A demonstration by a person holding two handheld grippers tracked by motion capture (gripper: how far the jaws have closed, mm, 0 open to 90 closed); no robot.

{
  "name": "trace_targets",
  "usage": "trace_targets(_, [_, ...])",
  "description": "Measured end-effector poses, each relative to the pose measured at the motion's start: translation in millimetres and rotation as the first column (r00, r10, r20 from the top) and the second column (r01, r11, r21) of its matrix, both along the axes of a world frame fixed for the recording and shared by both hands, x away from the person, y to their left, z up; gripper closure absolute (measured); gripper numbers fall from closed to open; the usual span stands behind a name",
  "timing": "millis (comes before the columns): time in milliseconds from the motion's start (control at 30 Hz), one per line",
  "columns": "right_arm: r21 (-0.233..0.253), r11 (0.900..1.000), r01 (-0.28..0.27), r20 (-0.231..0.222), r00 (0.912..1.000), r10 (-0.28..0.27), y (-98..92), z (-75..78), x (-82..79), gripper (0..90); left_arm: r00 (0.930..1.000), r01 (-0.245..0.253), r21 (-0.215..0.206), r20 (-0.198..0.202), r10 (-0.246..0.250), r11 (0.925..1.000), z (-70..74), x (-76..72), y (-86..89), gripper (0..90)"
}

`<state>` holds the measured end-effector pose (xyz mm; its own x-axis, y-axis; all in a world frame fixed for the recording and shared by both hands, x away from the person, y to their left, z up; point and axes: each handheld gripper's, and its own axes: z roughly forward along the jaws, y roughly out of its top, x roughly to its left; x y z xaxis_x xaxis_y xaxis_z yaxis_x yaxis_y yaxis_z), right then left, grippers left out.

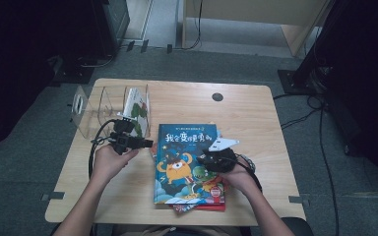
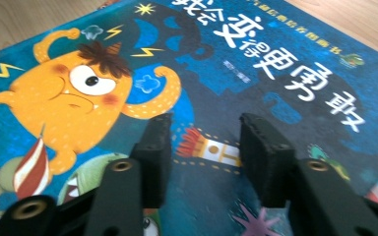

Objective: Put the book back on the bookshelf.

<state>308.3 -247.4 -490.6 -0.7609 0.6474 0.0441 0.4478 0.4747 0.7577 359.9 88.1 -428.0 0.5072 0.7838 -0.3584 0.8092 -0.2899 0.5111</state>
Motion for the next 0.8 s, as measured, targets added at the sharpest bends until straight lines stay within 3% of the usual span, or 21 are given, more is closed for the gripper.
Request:
trace_targets(133, [0.012, 0.999, 0.030, -0.009, 0.9995, -0.030, -4.2, 0.0, -0.7, 68.2, 1.0000, 0.007, -0.028, 0.003, -0.007, 0.9996, -7.1, -1.0, -2.2, 51.1])
trace_targets(300, [0.024, 0.998, 0.056, -0.023, 0.9982, -0.055, -9.5, -0.4, -2.1, 75.5, 0.9992, 0.028, -0.019, 0.029, -0.028, 0.9994, -18.8, -3.8, -4.1, 52.1])
trace_targets(500, [0.040, 0.996, 0.074, -0.026, 0.9970, -0.073, -13.7, -1.5, -4.4, 77.2, 0.9977, 0.040, 0.001, 0.054, -0.040, 0.9992, -29.9, -6.5, -4.4, 56.9])
trace_targets(667, [0.053, 0.995, 0.082, -0.018, 0.9965, -0.081, -19.3, -3.3, -5.4, 83.5, 0.9937, 0.095, 0.043, 0.057, -0.097, 0.9946, -37.9, -7.8, -7.4, 59.5])
trace_targets(800, [0.049, 0.995, 0.092, -0.028, 0.9955, -0.091, -22.2, -2.5, -5.8, 87.3, 0.9923, 0.112, 0.015, 0.052, -0.112, 0.9936, -47.0, -10.6, -8.3, 60.2])
